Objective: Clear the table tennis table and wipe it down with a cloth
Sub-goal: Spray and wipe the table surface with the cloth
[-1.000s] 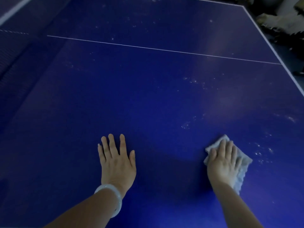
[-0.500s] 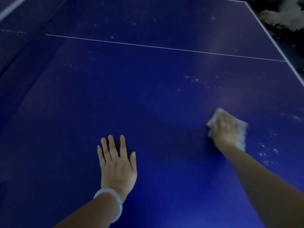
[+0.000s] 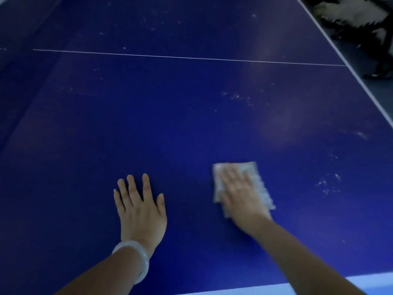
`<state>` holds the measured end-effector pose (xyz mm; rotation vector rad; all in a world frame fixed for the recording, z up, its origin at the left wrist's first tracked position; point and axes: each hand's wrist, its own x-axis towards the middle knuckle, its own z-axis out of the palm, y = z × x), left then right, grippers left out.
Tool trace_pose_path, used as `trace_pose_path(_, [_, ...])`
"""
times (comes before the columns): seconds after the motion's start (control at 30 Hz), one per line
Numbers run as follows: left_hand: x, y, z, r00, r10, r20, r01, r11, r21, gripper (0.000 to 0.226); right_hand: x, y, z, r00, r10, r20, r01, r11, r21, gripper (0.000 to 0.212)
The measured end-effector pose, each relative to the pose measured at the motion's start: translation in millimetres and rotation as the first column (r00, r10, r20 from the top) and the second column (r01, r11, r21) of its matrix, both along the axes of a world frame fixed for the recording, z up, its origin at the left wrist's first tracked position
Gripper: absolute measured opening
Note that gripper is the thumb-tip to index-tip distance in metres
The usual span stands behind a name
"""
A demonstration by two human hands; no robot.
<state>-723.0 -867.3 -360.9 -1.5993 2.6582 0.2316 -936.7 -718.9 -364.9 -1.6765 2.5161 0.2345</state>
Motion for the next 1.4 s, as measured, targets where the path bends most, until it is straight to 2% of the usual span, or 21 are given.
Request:
trace_pose_path(0.03, [0.3,0.0,0.3,1.000,-0.002,0.005,0.002,1.000,0.004,0.068,-24.2,14.1,2.4,0.978,-0.210,0.006,0.210,0.978,-0.001,0.055])
trace_pose_path(0.07, [0.5,0.0,0.9,1.000,-0.004,0.006,0.004,1.000,0.005,0.069,-42.9,29.1,4.9,0.888,-0.457,0.054,0.460,0.886,-0.063,0.055])
trace_pose_path(0.1, [0.7,0.1,1.6,1.000,-0.006,0.006,0.006,1.000,0.005,0.069,-52.2,41.8,9.1,0.747,-0.651,0.137,0.665,0.735,-0.133,0.057])
trace_pose_path(0.13, [0.4,0.2,2.1,1.000,-0.006,0.007,0.006,1.000,0.004,0.069,-51.8,48.7,13.4,0.639,-0.748,0.178,0.769,0.618,-0.161,0.058])
trace_pose_path(0.2, [0.3,0.7,3.1,1.000,-0.010,0.017,0.010,1.000,0.002,0.068,-28.2,38.5,14.1,0.549,-0.812,0.196,0.832,0.512,-0.212,0.059])
trace_pose_path(0.23, [0.2,0.7,3.1,1.000,-0.014,0.021,0.014,1.000,0.001,0.068,-8.7,26.5,12.9,0.563,-0.808,0.173,0.819,0.519,-0.244,0.057])
trace_pose_path(0.3, [0.3,0.0,2.7,1.000,-0.020,0.023,0.020,1.000,0.002,0.067,38.7,-0.3,8.8,0.685,-0.711,0.162,0.723,0.635,-0.270,0.058])
trace_pose_path(0.4, [0.8,-0.3,2.9,1.000,-0.024,0.018,0.024,1.000,0.011,0.068,117.3,-19.5,6.3,0.946,-0.307,0.106,0.323,0.922,-0.212,0.062])
trace_pose_path(0.47, [1.4,-0.6,2.4,1.000,-0.025,-0.004,0.026,1.000,0.018,0.068,141.1,-3.4,7.7,0.990,-0.086,0.110,0.105,0.977,-0.185,0.061])
trace_pose_path(0.5, [2.1,-0.5,1.9,1.000,-0.025,-0.010,0.025,0.999,0.021,0.067,137.4,9.7,10.2,0.994,-0.041,0.104,0.056,0.987,-0.151,0.061])
trace_pose_path(0.57, [2.8,-1.0,1.6,1.000,-0.028,-0.016,0.028,0.999,0.023,0.067,114.7,43.6,11.1,0.989,-0.120,0.081,0.127,0.988,-0.093,0.061])
trace_pose_path(0.6, [3.0,-1.0,1.6,0.999,-0.030,-0.016,0.030,0.999,0.026,0.067,99.3,63.1,10.6,0.963,-0.256,0.081,0.263,0.960,-0.097,0.062])
trace_pose_path(0.63, [2.9,-1.1,1.5,0.999,-0.032,-0.016,0.033,0.999,0.031,0.067,85.2,81.8,12.5,0.893,-0.440,0.098,0.450,0.884,-0.126,0.062])
trace_pose_path(0.7, [3.1,-1.5,1.1,0.999,-0.032,-0.021,0.033,0.999,0.042,0.066,73.8,102.0,17.5,0.655,-0.742,0.145,0.753,0.625,-0.204,0.064])
trace_pose_path(0.73, [3.3,-1.5,1.0,0.999,-0.035,-0.025,0.037,0.998,0.049,0.065,78.2,99.2,18.8,0.556,-0.815,0.161,0.824,0.516,-0.234,0.065])
trace_pose_path(0.77, [3.7,-1.5,0.8,0.999,-0.040,-0.031,0.041,0.998,0.052,0.065,87.8,90.7,20.0,0.519,-0.837,0.175,0.844,0.469,-0.260,0.066])
trace_pose_path(0.8, [4.3,-1.5,0.5,0.998,-0.043,-0.035,0.045,0.998,0.051,0.065,100.6,80.8,20.9,0.546,-0.819,0.174,0.825,0.490,-0.280,0.065])
trace_pose_path(0.9, [5.7,-2.2,0.5,0.997,-0.048,-0.057,0.052,0.997,0.061,0.065,140.9,65.4,16.7,0.776,-0.612,0.154,0.630,0.732,-0.259,0.058])
trace_pose_path(0.97, [7.3,-2.7,1.2,0.995,-0.060,-0.084,0.066,0.996,0.067,0.064,152.8,71.5,13.0,0.853,-0.501,0.150,0.523,0.817,-0.243,0.056])
trace_pose_path(1.23, [10.4,-5.0,12.2,0.971,-0.054,-0.235,0.086,0.989,0.125,0.059,151.6,80.9,4.6,0.865,-0.465,0.187,0.499,0.837,-0.226,0.058])
trace_pose_path(1.4, [-31.2,50.1,26.8,0.882,-0.361,-0.301,0.392,0.919,0.044,0.058,142.7,90.0,7.2,0.894,-0.392,0.217,0.436,0.873,-0.220,0.058])
